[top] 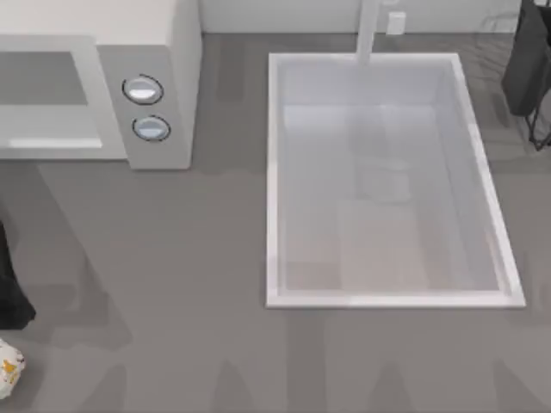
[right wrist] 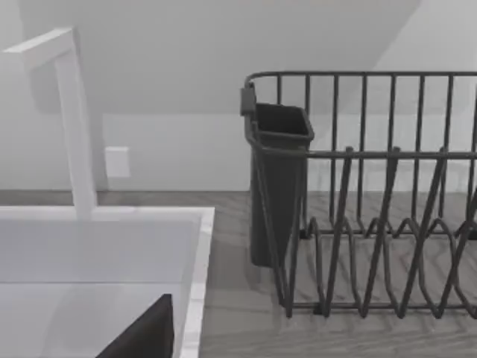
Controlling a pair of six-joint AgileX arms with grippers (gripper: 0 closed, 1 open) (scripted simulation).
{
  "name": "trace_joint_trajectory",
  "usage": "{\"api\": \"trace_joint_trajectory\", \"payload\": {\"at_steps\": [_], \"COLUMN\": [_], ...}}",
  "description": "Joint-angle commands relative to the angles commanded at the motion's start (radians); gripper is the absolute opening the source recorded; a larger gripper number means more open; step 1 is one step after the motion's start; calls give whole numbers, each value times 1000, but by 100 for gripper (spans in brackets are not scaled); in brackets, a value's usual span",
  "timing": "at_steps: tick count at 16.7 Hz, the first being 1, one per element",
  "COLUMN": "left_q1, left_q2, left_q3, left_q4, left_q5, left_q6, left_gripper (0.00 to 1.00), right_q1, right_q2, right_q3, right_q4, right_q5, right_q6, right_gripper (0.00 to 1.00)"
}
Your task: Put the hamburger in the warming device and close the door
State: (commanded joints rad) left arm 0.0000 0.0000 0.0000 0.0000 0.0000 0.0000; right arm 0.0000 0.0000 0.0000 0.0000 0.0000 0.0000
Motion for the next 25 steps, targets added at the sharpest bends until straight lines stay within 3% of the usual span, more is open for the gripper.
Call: {"api": "trace_joint_trajectory", "payload": {"at_steps": [7, 19, 25], "left_q1": [13, 81, 94], "left_q2": [164, 1149, 1365], "left_q3": [117, 647, 770], "left_q4": [-141, -819, -971], "left_q5": [0, -5, -1], "left_q6": [68, 326, 386], "left_gripper": [100, 100, 100], "right_q1": [0, 0, 0], "right_q2": [0, 0, 0], "right_q3": [0, 0, 0], "right_q4": [0, 0, 0], "right_q5": [0, 0, 0], "right_q6": [0, 0, 0], "right_gripper": [100, 100, 100]}}
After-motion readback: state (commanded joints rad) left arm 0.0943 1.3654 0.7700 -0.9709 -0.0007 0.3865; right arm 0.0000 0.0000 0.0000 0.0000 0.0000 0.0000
